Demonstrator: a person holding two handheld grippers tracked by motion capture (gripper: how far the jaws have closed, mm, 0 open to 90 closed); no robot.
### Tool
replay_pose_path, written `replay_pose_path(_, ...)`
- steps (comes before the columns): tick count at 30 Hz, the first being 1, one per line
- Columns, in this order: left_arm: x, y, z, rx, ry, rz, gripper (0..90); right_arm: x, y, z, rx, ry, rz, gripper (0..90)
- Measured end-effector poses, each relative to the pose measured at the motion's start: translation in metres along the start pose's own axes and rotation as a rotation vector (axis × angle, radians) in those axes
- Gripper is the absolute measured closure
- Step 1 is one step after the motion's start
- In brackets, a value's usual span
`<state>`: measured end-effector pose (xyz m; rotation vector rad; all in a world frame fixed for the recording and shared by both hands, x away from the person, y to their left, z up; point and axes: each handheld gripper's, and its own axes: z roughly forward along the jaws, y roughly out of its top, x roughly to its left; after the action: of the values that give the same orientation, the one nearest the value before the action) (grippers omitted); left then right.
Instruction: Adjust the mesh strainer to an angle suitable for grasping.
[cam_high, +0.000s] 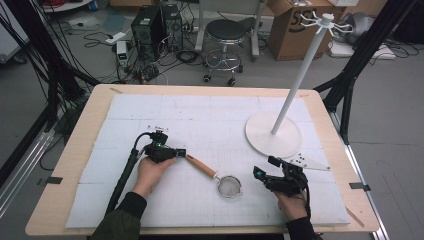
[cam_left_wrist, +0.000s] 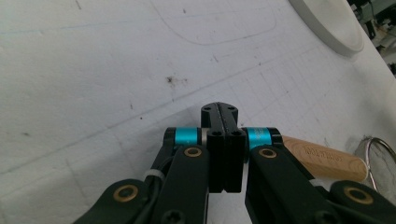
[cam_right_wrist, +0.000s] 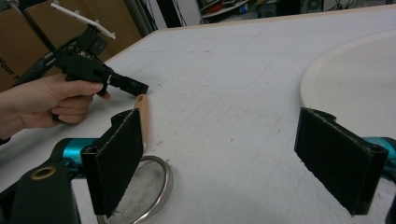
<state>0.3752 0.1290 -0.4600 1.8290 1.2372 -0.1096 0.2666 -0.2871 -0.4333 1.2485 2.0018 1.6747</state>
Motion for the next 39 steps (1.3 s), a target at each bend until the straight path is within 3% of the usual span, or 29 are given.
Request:
replay_pose_path(20, -0.017, -0.012, -0.001, 0.017, 0.005, 0.051, 90.0, 0.0, 0.0, -0.001, -0.006, 0.0, 0.002, 15.0)
replay_pose_path(39, -0.035, -0.022, 0.008, 0.027, -0.031, 0.027, 90.0, 0.0, 0.0, 0.0, -0.004, -0.001, -0.002, 15.0)
